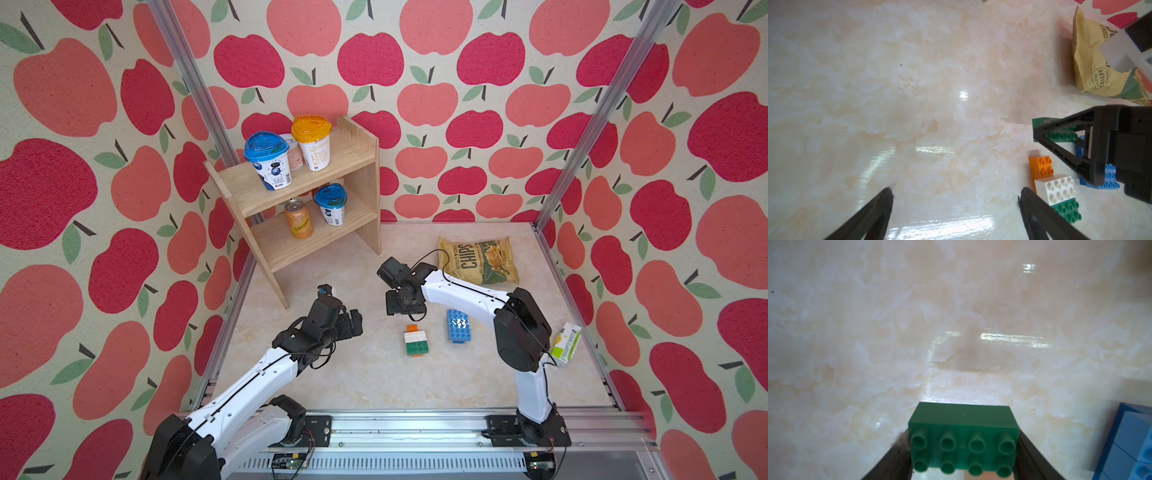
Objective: Assemble a rectangle with lego
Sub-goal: Pick up the lego brick from the center of the board, then assemble the lego brick with the lego brick.
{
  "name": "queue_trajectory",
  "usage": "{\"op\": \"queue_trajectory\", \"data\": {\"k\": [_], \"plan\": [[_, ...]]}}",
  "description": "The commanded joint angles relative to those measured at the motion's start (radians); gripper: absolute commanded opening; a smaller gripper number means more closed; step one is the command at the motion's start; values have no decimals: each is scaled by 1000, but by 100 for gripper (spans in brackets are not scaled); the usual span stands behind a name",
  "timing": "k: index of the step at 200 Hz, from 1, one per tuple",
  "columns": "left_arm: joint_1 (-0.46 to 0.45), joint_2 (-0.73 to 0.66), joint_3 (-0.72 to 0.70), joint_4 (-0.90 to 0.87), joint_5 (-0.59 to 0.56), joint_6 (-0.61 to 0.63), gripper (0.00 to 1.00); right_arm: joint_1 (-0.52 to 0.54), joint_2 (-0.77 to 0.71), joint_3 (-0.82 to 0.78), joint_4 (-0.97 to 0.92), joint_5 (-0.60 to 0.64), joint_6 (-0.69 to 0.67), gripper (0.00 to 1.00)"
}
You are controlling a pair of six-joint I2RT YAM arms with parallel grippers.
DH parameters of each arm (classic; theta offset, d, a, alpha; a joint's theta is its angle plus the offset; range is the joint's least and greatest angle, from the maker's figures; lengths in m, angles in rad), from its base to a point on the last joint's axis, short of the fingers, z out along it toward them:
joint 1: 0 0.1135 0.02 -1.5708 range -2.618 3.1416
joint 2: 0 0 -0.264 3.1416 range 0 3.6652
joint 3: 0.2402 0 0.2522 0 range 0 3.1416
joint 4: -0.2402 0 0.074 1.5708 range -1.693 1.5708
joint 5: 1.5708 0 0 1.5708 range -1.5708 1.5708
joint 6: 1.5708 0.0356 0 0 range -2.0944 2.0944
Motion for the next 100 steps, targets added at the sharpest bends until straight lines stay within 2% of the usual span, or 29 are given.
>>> {"op": "queue_trajectory", "data": {"k": [1, 37, 100], "plan": [[-48, -36, -74, 184, 36, 63, 97, 1, -56, -65, -11, 11, -6, 37], [-84, -85, -147, 226, 29, 60, 97, 2, -107, -147, 2, 8, 6, 37], [-91, -76, -135, 207, 3, 47, 97, 8, -109, -172, 13, 5, 8, 37]]}}
